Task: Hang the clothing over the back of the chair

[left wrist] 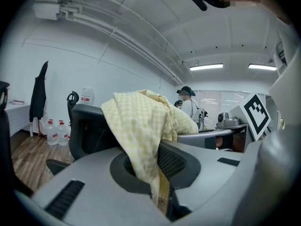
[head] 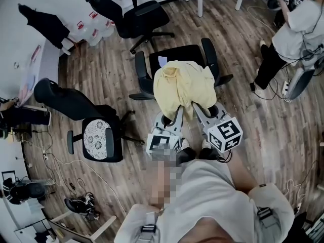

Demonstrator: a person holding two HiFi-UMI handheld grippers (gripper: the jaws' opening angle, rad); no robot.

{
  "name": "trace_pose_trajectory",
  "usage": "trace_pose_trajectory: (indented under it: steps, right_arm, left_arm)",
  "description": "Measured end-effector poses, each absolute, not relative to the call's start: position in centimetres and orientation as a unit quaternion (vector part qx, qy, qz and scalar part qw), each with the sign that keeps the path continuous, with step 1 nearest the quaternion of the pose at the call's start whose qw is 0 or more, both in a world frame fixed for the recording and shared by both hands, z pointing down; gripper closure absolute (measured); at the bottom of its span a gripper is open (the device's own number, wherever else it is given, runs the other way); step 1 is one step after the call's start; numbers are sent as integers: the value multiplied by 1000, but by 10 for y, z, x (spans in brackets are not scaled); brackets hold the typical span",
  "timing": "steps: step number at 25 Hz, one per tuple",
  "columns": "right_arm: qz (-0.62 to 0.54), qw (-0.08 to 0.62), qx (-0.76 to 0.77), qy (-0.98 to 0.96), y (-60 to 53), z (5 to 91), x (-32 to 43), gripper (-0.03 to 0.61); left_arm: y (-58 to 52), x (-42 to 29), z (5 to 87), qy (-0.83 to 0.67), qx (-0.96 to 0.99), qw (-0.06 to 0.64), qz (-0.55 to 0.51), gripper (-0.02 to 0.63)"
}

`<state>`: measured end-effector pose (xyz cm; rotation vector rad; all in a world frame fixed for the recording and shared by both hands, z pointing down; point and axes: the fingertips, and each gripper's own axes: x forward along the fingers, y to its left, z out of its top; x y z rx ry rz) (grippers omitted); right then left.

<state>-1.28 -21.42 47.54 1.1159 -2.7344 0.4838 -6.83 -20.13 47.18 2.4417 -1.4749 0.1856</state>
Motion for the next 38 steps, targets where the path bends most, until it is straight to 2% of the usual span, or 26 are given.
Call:
trace_pose_trajectory:
  steps: [38]
  right_arm:
    - [159,103,381,-905,-197,501,-10,517]
  left_arm:
    - [-190,-71,505,-525,827,173,97,571]
